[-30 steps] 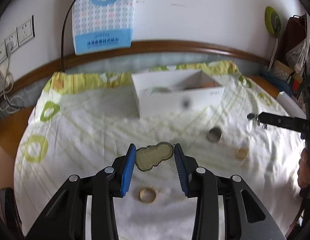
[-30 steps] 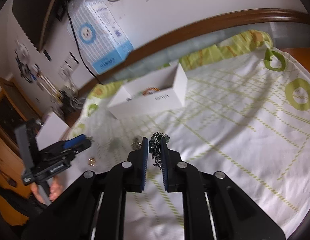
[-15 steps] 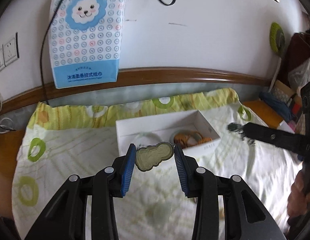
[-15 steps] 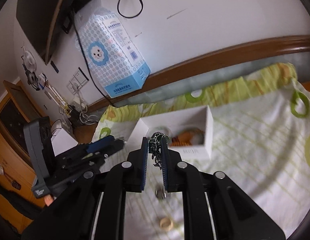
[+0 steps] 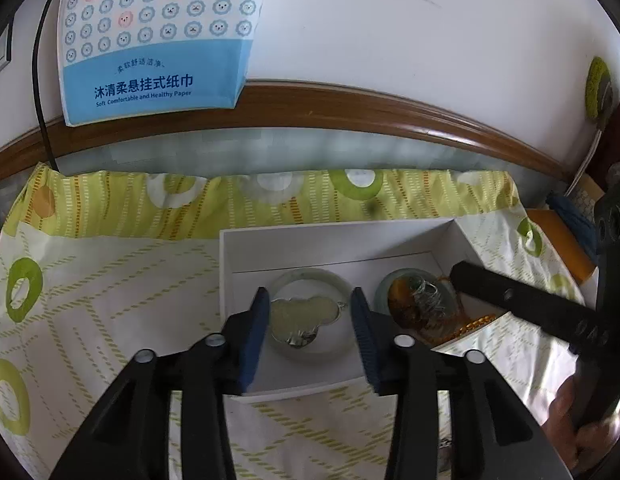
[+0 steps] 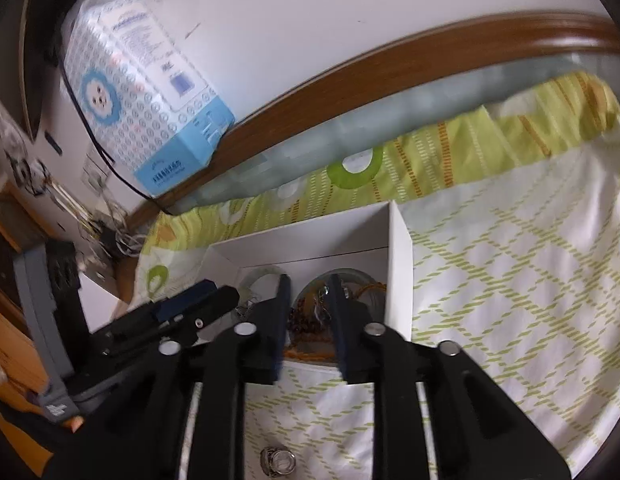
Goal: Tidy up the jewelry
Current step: 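Carry the pendant and bracelet into the white box and open both tools, then withdraw both tools from the box back over the remaining rings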
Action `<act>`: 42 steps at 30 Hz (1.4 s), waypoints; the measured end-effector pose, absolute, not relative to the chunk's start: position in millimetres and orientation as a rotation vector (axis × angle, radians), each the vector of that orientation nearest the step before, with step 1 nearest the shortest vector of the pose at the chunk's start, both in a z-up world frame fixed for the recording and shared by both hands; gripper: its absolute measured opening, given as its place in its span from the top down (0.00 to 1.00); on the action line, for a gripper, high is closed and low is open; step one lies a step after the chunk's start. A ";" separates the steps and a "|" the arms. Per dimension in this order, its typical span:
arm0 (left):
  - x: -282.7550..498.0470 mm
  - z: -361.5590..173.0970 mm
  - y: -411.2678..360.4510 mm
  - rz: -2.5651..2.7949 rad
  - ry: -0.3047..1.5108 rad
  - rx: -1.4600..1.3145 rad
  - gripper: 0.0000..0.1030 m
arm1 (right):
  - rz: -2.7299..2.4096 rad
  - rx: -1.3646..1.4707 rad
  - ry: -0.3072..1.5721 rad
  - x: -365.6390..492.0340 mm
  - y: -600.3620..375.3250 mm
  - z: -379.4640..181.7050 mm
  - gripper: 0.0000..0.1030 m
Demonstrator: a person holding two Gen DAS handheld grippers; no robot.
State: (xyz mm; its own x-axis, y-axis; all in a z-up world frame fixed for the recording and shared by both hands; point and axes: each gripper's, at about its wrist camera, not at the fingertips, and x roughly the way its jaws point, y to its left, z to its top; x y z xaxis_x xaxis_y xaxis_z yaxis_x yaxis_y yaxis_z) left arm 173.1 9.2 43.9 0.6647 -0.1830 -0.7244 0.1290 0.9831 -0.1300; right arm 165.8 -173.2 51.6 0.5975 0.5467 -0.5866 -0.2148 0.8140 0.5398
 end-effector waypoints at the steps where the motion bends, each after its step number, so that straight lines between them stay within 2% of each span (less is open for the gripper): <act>1: 171.0 46.3 9.9 -0.175 0.817 -0.068 0.55 | 0.465 0.465 0.808 165.0 -177.4 52.8 0.79; 5: 161.0 64.1 13.9 -0.169 0.758 -0.087 0.46 | 0.461 0.465 0.762 156.8 -183.1 64.5 0.79; 7: 156.7 71.4 15.6 -0.164 0.738 -0.093 0.44 | 0.455 0.453 0.743 151.5 -183.0 70.8 0.74; 9: 150.8 78.3 17.2 -0.153 0.719 -0.090 0.41 | 0.445 0.432 0.720 144.0 -182.9 78.2 0.61; 13: 135.0 88.1 23.9 -0.128 0.694 -0.104 0.33 | 0.427 0.384 0.661 121.7 -183.0 95.6 0.46; 15: 121.7 89.4 32.4 -0.113 0.692 -0.135 0.28 | 0.424 0.382 0.638 106.6 -185.0 102.6 0.33; 17: 103.4 86.8 41.6 -0.103 0.697 -0.152 0.25 | 0.425 0.382 0.633 93.1 -188.1 105.2 0.29; 24: 44.3 67.0 70.1 -0.006 0.729 -0.093 0.25 | 0.352 0.308 0.643 40.2 -194.7 95.5 0.16; 40: -13.0 35.3 101.2 0.026 0.774 -0.201 0.23 | 0.269 0.327 0.735 -16.1 -219.4 46.7 0.11; 42: -12.1 28.2 98.3 0.024 0.790 -0.196 0.19 | 0.257 0.287 0.796 -13.1 -212.3 33.0 0.09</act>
